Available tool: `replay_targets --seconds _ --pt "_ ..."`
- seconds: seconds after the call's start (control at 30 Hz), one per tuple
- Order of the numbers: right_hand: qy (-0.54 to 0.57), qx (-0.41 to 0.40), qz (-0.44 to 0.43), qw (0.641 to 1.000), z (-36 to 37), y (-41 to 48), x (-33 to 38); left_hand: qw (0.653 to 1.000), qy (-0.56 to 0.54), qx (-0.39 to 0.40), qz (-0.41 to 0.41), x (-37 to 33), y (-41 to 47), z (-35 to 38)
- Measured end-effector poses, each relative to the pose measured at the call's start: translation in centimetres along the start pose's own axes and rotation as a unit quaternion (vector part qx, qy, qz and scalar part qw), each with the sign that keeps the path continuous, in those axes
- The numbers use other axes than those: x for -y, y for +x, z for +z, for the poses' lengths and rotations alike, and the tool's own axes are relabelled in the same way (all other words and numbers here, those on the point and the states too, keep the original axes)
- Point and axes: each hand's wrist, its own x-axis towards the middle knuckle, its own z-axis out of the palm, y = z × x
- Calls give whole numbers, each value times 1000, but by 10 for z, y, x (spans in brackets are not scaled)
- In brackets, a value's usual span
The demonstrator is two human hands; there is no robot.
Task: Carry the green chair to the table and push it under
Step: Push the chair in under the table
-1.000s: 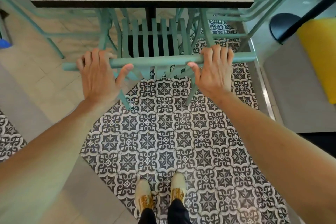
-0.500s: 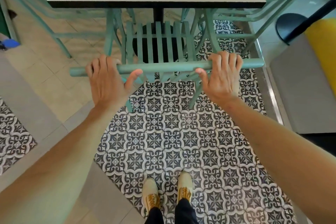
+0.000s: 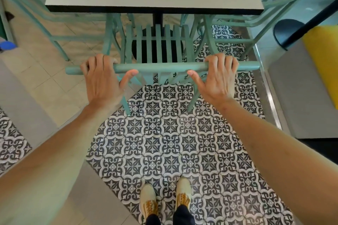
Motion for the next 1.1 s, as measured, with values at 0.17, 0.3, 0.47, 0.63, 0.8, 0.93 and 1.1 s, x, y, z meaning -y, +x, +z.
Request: replay_targets --seconds 0.17,0.3,0.47,0.63,0.8,0.93,1.1 --pt "-6 3 6 1000 7 10 -4 1000 11 8 4 4 13 8" --pt "-16 14 6 1000 8 15 -10 1000 11 4 2 -3 17 12" --pt "-20 7 3 1000 8 14 -10 1000 6 9 -1 -3 16 11" --pt "-19 2 -1 1000 8 14 -11 1000 7 14 -9 -8 15 8" --pt "-18 -2 2 1000 7 14 -12 1000 7 14 -10 -11 15 6" --pt "-18 0 2 1000 7 14 -13 1000 8 18 -14 -13 14 5" --pt "-26 -2 0 1000 6 15 -17 1000 -1 10 -16 -16 13 8"
